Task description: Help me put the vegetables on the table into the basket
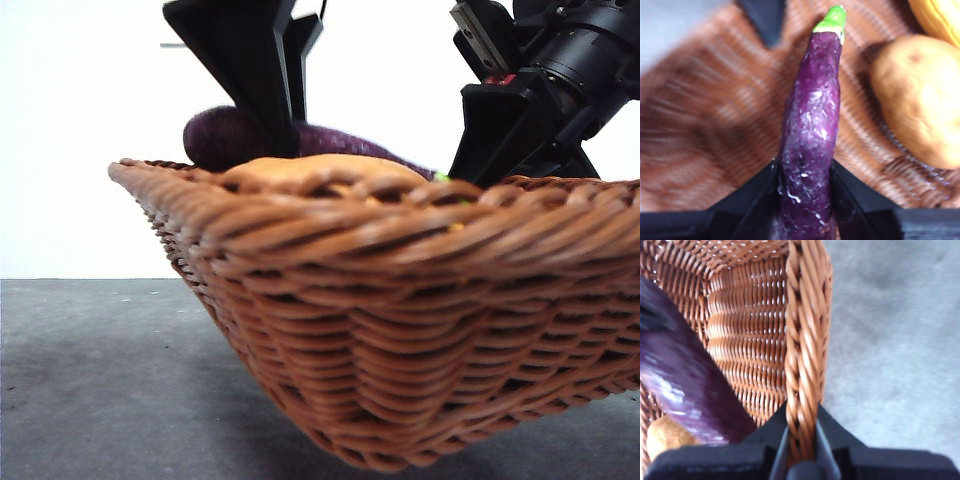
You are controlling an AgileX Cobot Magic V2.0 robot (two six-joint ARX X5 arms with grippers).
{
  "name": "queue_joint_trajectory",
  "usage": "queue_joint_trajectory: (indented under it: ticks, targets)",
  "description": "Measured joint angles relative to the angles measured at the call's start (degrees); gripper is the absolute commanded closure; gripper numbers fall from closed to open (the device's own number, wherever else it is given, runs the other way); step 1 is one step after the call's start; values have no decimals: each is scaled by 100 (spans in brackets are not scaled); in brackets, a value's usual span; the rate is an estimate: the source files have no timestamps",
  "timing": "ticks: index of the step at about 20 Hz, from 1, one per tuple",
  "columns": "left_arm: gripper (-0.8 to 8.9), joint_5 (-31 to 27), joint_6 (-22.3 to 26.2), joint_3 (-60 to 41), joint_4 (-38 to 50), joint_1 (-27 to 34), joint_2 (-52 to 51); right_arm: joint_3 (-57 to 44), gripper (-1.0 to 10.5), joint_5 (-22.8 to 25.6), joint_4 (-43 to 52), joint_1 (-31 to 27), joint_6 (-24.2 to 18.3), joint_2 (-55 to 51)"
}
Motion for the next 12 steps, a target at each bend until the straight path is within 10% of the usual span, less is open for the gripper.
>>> queue_joint_trajectory:
  ticks: [4,7,12]
  targets:
    - [782,144,35,0,-166,-20,221,0,962,103,48,-2,-42,0]
    - [397,286,-44,0,-81,-20,221,0,962,103,48,-2,-68,0]
    - [405,284,-439,0,-83,15,221,0,962,103,50,0,-81,0]
